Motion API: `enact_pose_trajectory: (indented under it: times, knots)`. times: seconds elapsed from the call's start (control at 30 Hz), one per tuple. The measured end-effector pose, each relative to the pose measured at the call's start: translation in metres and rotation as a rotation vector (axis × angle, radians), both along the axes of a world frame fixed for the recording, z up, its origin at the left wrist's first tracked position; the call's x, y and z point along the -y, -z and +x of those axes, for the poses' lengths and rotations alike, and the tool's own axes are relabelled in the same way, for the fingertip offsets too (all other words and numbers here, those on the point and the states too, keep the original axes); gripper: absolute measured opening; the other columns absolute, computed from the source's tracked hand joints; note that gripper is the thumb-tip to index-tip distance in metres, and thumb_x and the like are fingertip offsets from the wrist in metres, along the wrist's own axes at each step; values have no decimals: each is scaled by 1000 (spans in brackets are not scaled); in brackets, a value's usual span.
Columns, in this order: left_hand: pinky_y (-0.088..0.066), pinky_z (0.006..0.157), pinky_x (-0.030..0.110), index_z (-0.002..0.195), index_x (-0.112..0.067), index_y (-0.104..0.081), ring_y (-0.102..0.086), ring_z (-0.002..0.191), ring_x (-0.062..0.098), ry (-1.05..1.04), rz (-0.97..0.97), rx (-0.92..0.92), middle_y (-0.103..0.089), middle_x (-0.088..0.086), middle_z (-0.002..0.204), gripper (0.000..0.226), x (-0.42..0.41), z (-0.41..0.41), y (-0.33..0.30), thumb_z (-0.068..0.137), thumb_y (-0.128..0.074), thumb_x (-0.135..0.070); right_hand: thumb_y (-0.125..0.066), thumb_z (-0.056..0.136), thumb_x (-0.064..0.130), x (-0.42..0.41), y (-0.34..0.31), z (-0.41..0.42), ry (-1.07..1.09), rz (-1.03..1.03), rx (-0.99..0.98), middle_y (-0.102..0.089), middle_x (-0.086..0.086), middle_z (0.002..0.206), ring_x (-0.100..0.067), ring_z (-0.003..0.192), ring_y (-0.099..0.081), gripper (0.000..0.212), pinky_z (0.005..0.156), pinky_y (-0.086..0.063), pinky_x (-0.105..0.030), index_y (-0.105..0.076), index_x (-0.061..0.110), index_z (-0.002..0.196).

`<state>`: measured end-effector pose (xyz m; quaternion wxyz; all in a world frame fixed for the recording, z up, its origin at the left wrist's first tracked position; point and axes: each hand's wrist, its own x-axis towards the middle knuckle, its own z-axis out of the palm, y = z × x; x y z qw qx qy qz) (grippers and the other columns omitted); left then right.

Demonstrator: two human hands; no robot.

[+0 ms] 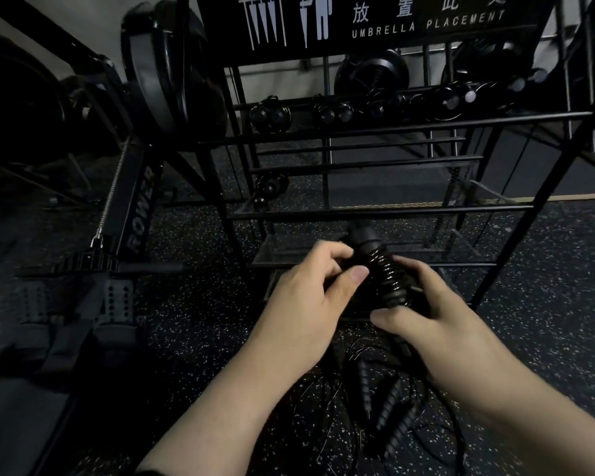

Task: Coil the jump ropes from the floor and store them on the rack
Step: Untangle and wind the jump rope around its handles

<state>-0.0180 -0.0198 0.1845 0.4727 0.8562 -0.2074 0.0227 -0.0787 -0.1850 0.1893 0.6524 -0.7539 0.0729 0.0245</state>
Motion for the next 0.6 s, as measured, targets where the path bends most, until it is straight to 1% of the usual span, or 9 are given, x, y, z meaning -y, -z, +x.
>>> enact_pose_trajectory:
  times: [0.07,0.13,0.23,0.3,0.33,0.4,0.47,0.53,0.6]
  knots:
    - [-42,70,14,104,-31,-53,-60,76,2,-2,-27,68,-64,-16,77,15,-3,-1,-4,97,-54,-45,-76,83,22,-1,-3,-1,-33,264,-60,-72,1,89,-23,77,-67,31,68,-51,-35,-70,41,108]
    - [-41,66,13,95,-29,-54,-59,73,3,-21,-49,140,-61,-15,76,18,-5,-2,-9,95,-55,-47,-77,73,19,-3,-3,-3,-53,430,-106,-64,-12,85,-31,73,-58,30,57,-46,-36,-74,30,102]
    - [-50,71,21,93,-25,-63,-65,82,7,-7,-55,270,-66,-11,82,23,-9,-2,-10,93,-57,-47,-75,66,25,-3,-4,-3,-122,529,-123,-58,-18,84,-29,66,-57,42,52,-45,-35,-73,18,108]
    - [-52,73,24,96,-17,-70,-65,84,10,-29,-11,409,-66,-11,86,28,-13,0,-10,94,-60,-43,-71,66,30,-2,-4,-3,-156,550,-131,-59,-19,80,-27,62,-57,46,51,-46,-34,-72,15,109]
    - [-52,75,25,97,-14,-72,-65,85,11,-39,-13,434,-66,-10,88,29,-15,3,-9,94,-62,-41,-69,69,30,-1,-2,-3,-168,559,-136,-62,-20,80,-26,61,-57,45,50,-46,-33,-71,13,111]
    - [-52,80,22,99,-14,-75,-65,92,10,-22,-56,386,-66,-11,93,27,-19,6,-11,94,-63,-38,-68,73,31,-1,0,-3,-195,604,-128,-69,-24,94,-26,63,-56,47,51,-45,-34,-69,9,115]
    - [-47,86,14,105,-16,-75,-63,100,5,15,-68,336,-66,-13,100,27,-21,5,-13,95,-61,-36,-70,72,37,0,4,-3,-214,667,-126,-68,-27,109,-26,65,-55,56,53,-45,-34,-67,5,118]
    - [-44,91,11,116,-15,-75,-62,105,4,55,-56,327,-65,-11,106,31,-21,3,-14,97,-59,-32,-70,71,43,2,7,-2,-225,718,-139,-67,-26,115,-25,66,-54,62,53,-45,-33,-66,3,119]
    - [-44,93,13,125,-13,-71,-62,102,9,80,-55,345,-64,-7,109,33,-20,3,-13,98,-61,-28,-73,72,49,6,9,0,-263,725,-133,-67,-23,117,-25,69,-54,63,57,-43,-35,-69,6,117]
